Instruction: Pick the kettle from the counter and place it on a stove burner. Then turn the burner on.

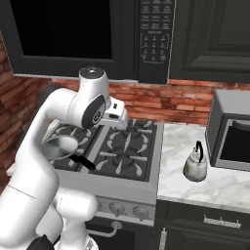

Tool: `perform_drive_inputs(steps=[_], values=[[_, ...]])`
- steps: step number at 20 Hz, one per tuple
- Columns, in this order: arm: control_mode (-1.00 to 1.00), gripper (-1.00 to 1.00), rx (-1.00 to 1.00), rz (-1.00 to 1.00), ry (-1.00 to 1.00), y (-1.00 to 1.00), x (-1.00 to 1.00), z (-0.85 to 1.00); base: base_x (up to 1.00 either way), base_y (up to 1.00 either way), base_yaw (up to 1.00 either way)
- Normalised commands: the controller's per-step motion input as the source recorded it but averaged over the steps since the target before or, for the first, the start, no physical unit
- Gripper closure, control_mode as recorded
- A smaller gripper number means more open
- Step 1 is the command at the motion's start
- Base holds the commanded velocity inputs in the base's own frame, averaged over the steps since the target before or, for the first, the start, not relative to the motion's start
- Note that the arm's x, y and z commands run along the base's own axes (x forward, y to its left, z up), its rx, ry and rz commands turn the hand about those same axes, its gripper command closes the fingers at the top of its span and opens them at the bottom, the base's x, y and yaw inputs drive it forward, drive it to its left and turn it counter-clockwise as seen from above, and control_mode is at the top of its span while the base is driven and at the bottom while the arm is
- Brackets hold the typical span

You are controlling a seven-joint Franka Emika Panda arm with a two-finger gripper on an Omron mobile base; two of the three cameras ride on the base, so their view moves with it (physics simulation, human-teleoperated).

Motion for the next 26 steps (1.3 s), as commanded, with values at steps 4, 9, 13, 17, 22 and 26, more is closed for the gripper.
perform_drive_inputs(steps=[4, 9, 13, 17, 22, 26], values=[[-1.0, -1.0, 0.0, 0.0, 0.0, -0.39, -0.08, -0.01, 0.0, 0.0, 0.0], [-1.0, -1.0, 0.0, 0.0, 0.0, -0.24, -0.13, 0.0, 0.0, 0.0, 0.0], [-1.0, -1.0, 0.0, 0.0, 0.0, -0.17, -0.01, 0.0, 0.0, 0.0, 0.0], [-1.0, -1.0, 0.0, 0.0, 0.0, -0.27, 0.0, -0.02, 0.0, 0.0, 0.0], [-1.0, -1.0, 0.0, 0.0, 0.0, -0.44, 0.0, -0.11, 0.0, 0.0, 0.0], [-1.0, -1.0, 0.0, 0.0, 0.0, -0.51, 0.0, -0.17, 0.0, 0.0, 0.0]])
